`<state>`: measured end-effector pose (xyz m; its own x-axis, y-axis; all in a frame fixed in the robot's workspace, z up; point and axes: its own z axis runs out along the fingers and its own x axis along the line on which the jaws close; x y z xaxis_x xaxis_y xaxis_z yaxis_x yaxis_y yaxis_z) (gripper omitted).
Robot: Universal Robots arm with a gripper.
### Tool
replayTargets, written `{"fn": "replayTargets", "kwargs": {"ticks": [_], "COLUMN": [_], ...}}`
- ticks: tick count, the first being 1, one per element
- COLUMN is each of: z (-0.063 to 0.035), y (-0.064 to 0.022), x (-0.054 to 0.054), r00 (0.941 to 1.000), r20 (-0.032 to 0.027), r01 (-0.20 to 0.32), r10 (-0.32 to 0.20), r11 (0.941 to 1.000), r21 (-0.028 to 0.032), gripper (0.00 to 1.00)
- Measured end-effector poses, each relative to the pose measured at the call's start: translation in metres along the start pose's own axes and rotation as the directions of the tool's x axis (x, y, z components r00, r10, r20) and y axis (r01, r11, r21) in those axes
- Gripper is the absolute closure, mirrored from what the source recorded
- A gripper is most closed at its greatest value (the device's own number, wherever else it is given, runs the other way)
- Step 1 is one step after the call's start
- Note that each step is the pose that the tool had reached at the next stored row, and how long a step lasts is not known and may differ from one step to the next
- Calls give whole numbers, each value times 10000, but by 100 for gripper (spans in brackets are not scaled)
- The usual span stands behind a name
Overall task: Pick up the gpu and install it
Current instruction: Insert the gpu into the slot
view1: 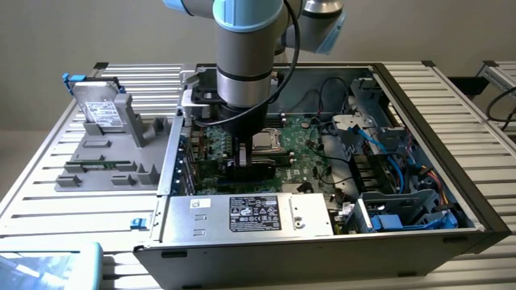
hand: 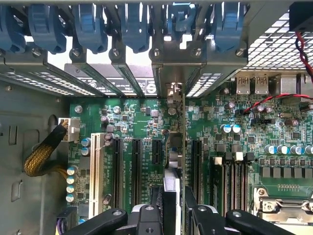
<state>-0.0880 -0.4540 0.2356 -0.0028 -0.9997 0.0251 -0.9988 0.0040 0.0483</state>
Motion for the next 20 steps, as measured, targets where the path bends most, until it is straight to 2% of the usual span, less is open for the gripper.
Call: {"fn": "replayTargets", "kwargs": {"ticks": [15,16,17,18,19,20], "z": [-1,1,-1,-7,-12,-24], "y": [-7,-6,-7,-7,-8,-8], "x": [0,-1,-1,-1,0,0], "r00": [10000,10000,10000,10000,10000,10000], "r20": [1,7,6,1,1,2], "r01": [-2,-4,-3,-3,-1,0], "r10": [2,4,3,3,1,0], "r11": [10000,10000,10000,10000,10000,10000], "r21": [-12,-7,-1,1,5,12], "gripper": [72,71,65,65,58,58]}}
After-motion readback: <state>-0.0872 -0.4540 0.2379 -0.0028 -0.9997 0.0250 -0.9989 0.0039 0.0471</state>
